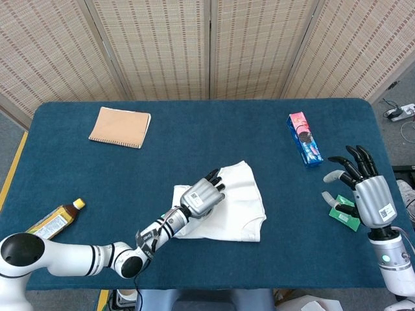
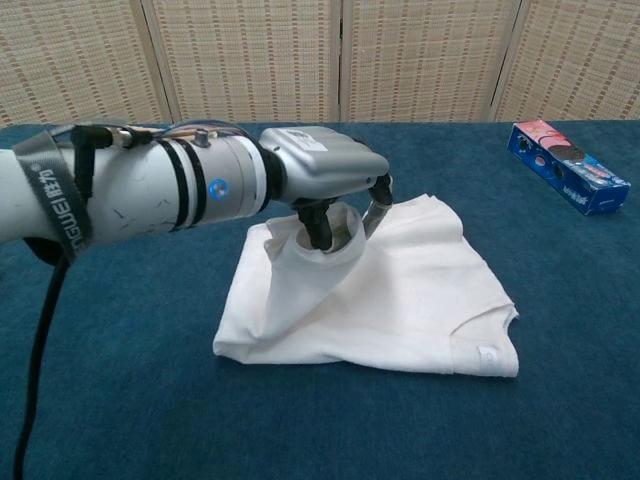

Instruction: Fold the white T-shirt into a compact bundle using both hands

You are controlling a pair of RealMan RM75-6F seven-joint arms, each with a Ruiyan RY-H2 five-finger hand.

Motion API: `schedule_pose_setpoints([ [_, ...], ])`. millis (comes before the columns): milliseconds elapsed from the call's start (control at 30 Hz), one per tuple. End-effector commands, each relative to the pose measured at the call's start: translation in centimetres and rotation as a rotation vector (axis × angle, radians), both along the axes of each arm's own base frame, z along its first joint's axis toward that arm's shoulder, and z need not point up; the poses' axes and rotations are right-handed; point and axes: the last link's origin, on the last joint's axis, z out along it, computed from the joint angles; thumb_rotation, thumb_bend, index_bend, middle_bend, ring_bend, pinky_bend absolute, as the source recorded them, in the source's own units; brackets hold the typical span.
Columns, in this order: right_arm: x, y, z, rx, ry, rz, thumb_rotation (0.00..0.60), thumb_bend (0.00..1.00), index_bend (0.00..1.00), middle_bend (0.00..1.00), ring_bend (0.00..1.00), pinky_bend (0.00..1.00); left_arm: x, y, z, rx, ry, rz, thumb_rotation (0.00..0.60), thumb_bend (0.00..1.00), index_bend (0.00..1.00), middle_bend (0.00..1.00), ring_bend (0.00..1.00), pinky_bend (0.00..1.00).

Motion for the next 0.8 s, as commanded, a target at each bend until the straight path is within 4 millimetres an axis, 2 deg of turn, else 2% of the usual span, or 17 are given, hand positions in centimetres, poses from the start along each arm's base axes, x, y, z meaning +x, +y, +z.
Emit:
schedule_pose_setpoints([
  [33, -0.1, 0.0, 0.2, -0.006, -0.002, 0.0, 0.6, 0.2, 0.5, 0.27, 0.06, 0.0, 0.9, 0.0, -0.4, 0.002, 0.002, -0.007, 0.6, 0.5, 0.7, 0.26, 0.14, 0.0],
  [600, -1.0, 0.5, 1.5, -0.037, -0.004, -0.022, 0.6, 0.2, 0.5, 0.27, 0.06, 0.0, 6.8, -1.1, -2.4, -0.021, -0.017, -0.063, 0.6, 0.5, 0.7, 0.27, 0.14, 0.0],
  [800, -1.3, 0.6, 1.7, -0.039, -0.007, -0.029, 0.6, 0.2, 0.5, 0.27, 0.06, 0.0, 7.0, -1.0, -3.4, 0.017, 0.015, -0.071, 0.6, 0.5, 0.7, 0.26, 0.14, 0.0],
])
